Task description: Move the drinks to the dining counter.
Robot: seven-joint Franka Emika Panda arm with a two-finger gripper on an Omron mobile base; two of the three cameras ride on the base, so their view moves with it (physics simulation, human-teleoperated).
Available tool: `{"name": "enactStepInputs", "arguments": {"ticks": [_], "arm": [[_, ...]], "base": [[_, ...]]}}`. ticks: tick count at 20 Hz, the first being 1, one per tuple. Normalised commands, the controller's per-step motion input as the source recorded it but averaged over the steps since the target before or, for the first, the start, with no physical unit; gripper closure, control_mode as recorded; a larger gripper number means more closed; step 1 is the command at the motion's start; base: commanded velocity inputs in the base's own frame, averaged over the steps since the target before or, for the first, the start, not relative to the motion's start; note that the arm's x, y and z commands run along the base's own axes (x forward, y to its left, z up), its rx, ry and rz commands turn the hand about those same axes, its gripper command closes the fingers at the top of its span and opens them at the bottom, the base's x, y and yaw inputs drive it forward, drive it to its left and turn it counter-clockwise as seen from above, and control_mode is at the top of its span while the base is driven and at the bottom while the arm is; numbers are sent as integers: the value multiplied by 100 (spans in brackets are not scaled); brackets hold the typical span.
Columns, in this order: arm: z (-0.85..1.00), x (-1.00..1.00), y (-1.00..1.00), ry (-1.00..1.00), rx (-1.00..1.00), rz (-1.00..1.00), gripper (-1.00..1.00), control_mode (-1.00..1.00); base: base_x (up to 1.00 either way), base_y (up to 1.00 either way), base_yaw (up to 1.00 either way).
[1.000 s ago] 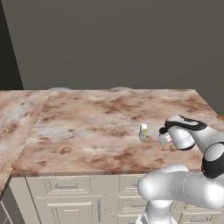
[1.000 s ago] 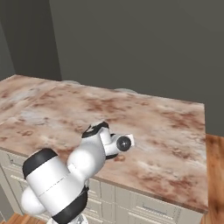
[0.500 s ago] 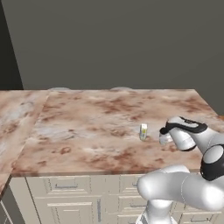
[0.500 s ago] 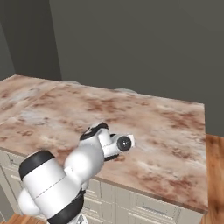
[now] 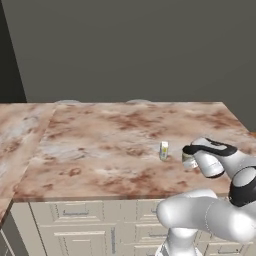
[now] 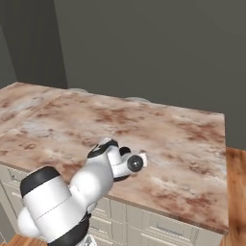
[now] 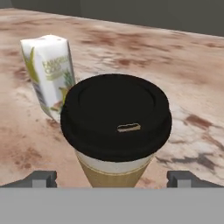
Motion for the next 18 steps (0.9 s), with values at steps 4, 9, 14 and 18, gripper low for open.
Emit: {"name": "enactStepInputs", "arguments": {"ticks": [4,9,14,18], "arm": [[-14,-14,2,0,0,0,-100,-100],[14,-53,-6,0,0,0,-100,-100],[57,-52,-6,-5,1,0,-100,-100],[91,-30,-2,-1,2,0,-100,-100]], "base": [[0,0,0],[0,0,0],[0,0,0],[0,0,0]]}}
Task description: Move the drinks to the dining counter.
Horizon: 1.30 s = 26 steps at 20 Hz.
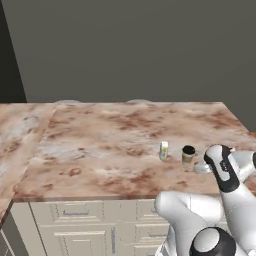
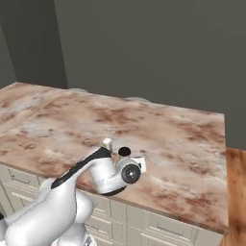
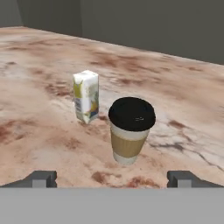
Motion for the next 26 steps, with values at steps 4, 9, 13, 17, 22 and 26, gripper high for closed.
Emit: {"name": "enactStepInputs", "arguments": {"ticks": [4,9,13,17,22,26], "arm": [[99,-16,0,0,0,0,-100,-100],[73,-35,-27,-3,1,0,-100,-100],[46,-33,-74,-8,11,0,-100,-100],[33,-20,-82,-9,16,0,-100,-100],[26,-4,-77,-7,18,0,-100,-100],[18,0,-71,-4,17,0,-100,-100]], "base": [[0,0,0],[0,0,0],[0,0,0],[0,0,0],[0,0,0],[0,0,0]]}}
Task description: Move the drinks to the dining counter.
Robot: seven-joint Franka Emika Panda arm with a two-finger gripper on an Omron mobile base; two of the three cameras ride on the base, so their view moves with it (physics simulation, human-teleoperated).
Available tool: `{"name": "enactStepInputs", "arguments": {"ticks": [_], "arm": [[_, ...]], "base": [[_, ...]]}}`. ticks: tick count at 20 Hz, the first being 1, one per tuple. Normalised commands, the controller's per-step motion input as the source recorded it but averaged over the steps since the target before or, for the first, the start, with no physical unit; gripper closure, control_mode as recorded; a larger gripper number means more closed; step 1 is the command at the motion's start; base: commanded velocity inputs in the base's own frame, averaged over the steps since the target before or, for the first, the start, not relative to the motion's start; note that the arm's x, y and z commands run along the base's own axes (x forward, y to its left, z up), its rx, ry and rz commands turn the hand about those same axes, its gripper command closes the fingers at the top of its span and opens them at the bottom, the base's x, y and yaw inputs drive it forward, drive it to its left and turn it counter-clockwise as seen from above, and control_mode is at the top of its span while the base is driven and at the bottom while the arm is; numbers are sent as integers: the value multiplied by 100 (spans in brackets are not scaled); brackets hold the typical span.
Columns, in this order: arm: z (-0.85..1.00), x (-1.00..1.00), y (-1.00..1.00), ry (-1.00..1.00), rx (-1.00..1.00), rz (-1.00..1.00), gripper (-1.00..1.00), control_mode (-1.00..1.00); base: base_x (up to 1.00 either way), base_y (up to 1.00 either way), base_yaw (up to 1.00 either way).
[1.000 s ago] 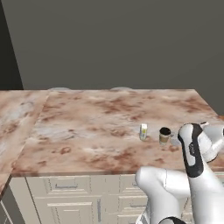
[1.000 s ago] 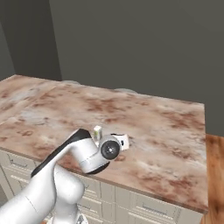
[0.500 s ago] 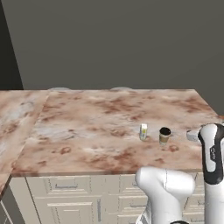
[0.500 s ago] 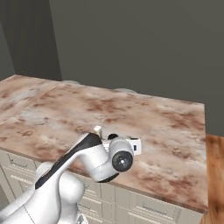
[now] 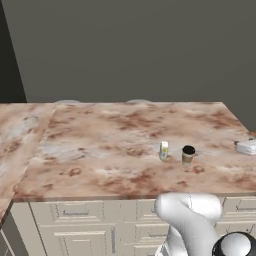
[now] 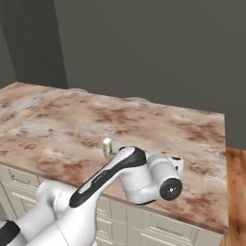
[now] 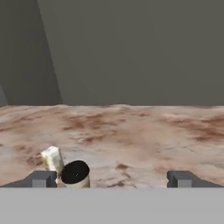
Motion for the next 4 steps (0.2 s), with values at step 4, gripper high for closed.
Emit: {"name": "enactStepInputs", "arguments": {"ticks": [4], "arm": [[17,-3,-68,-5,15,1,-100,-100]], "base": [[0,0,0]]}}
